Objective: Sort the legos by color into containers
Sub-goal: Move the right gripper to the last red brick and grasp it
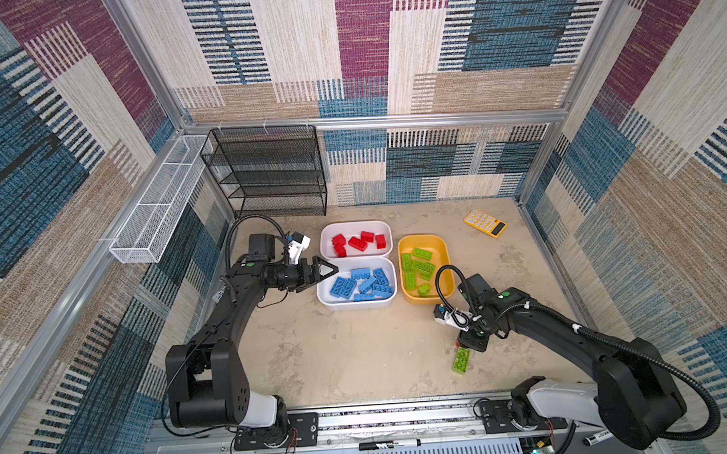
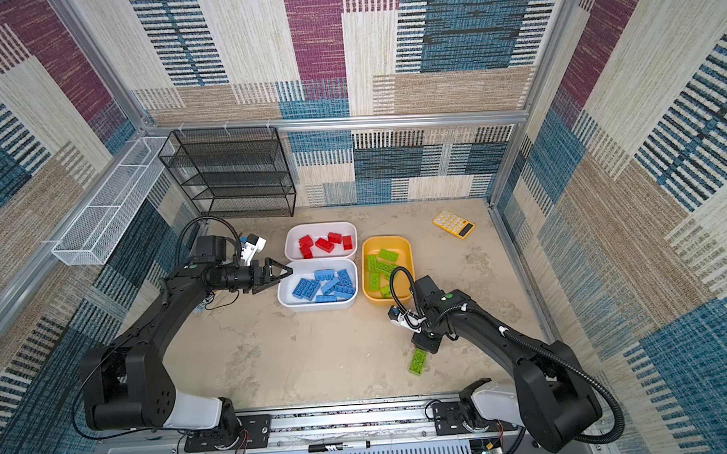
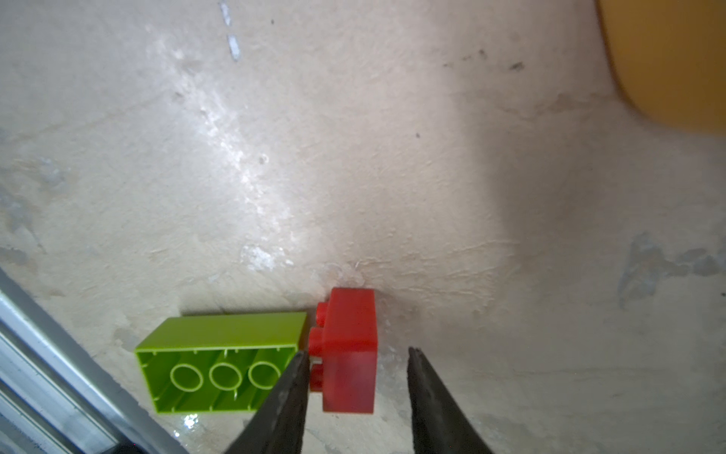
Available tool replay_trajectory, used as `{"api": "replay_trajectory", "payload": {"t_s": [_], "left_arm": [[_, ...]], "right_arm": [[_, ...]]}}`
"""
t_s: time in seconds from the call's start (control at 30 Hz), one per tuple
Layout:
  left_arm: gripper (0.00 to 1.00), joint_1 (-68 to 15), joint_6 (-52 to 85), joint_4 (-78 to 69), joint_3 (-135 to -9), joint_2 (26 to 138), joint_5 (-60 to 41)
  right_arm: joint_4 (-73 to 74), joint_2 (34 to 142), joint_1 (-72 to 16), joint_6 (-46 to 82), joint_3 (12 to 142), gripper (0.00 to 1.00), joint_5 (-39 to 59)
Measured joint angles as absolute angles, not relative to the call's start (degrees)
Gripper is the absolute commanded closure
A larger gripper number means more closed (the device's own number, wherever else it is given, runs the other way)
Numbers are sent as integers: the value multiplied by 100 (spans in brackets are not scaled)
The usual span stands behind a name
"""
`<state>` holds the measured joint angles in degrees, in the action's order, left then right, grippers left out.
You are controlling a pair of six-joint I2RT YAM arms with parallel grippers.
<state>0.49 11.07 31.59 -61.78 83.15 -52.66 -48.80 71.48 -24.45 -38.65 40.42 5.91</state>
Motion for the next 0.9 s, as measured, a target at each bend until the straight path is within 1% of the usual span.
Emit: {"api": "replay_trajectory", "payload": {"t_s": [0.6, 0.9], "left_arm": [[5, 49, 1072, 3181, -6169, 8294, -5266], [5, 49, 1050, 3190, -6147, 8283, -5266]], "right_arm": [[-4652, 7314, -2366, -3924, 3868, 60, 432], [-4477, 7437, -2366, -3874, 3721, 59, 316]]}}
